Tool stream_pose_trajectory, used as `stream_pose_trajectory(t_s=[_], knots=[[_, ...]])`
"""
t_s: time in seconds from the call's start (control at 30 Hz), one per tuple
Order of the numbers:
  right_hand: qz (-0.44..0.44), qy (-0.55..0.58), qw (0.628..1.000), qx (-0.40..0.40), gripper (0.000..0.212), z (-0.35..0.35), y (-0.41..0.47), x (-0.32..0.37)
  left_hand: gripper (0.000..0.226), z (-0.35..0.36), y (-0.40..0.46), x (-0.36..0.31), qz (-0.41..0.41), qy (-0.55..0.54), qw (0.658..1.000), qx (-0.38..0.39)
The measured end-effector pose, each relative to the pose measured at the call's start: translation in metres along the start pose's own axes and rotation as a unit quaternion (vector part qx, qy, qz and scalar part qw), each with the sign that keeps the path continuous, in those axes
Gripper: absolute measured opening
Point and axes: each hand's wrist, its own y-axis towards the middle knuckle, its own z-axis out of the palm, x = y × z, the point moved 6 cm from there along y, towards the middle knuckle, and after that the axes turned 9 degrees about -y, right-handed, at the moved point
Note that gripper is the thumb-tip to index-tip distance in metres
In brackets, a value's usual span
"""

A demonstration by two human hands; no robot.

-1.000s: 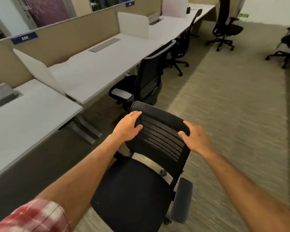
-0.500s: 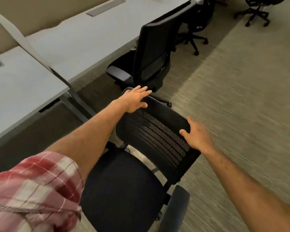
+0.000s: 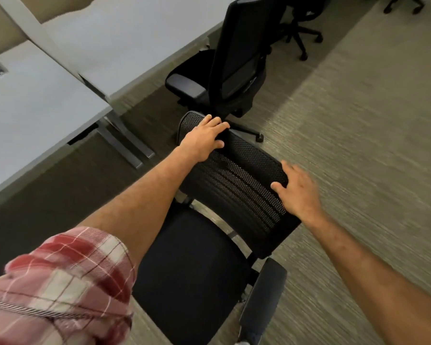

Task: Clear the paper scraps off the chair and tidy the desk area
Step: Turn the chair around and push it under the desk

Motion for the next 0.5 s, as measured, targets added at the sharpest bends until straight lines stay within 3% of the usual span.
stream_pose_trajectory(t_s=[0.5], knots=[[-0.022,-0.017,0.996,0.084,0.049,0.033,-0.074,0.093,0.057,-0.004,-0.126,0.072,-0.06,-0.025,0.998,0.005]])
